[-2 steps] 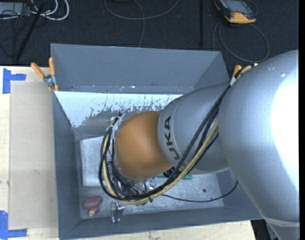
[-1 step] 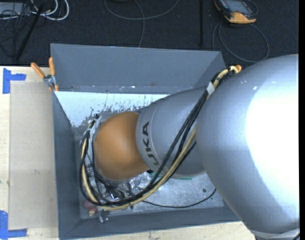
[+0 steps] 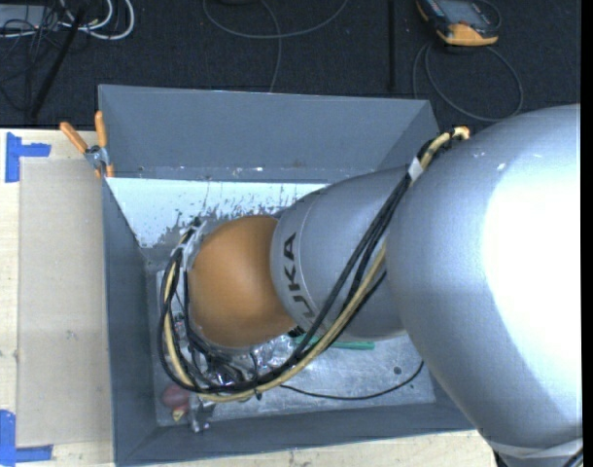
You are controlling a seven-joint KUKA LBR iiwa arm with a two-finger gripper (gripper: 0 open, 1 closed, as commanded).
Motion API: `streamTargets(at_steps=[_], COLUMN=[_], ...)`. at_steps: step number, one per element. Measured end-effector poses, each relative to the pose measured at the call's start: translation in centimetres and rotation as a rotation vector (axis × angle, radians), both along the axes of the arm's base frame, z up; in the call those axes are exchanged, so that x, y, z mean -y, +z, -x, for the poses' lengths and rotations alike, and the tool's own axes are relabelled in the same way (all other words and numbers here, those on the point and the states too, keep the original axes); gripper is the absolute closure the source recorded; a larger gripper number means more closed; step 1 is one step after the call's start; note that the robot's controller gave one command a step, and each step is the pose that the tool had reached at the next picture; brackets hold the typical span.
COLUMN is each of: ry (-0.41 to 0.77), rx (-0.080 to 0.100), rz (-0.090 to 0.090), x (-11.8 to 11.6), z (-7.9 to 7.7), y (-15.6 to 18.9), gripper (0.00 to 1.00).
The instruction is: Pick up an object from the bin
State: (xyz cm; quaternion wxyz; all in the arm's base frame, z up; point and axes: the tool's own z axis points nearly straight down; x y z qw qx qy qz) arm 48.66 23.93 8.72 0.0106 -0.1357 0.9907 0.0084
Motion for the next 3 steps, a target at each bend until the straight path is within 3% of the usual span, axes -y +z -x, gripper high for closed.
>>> streamTargets(at_steps=[1,2,3], ry=[0.003,-0.004,0.078], rx=[0.006,-0.003,-0.011], rz=[0.000,0.006,0.017], x=[-0.6,-0.2,0.1], z=[-0.8,-0.6,-0.4], y=[-0.1,-1.0,12.7], gripper=[0.00,1.00,1.00])
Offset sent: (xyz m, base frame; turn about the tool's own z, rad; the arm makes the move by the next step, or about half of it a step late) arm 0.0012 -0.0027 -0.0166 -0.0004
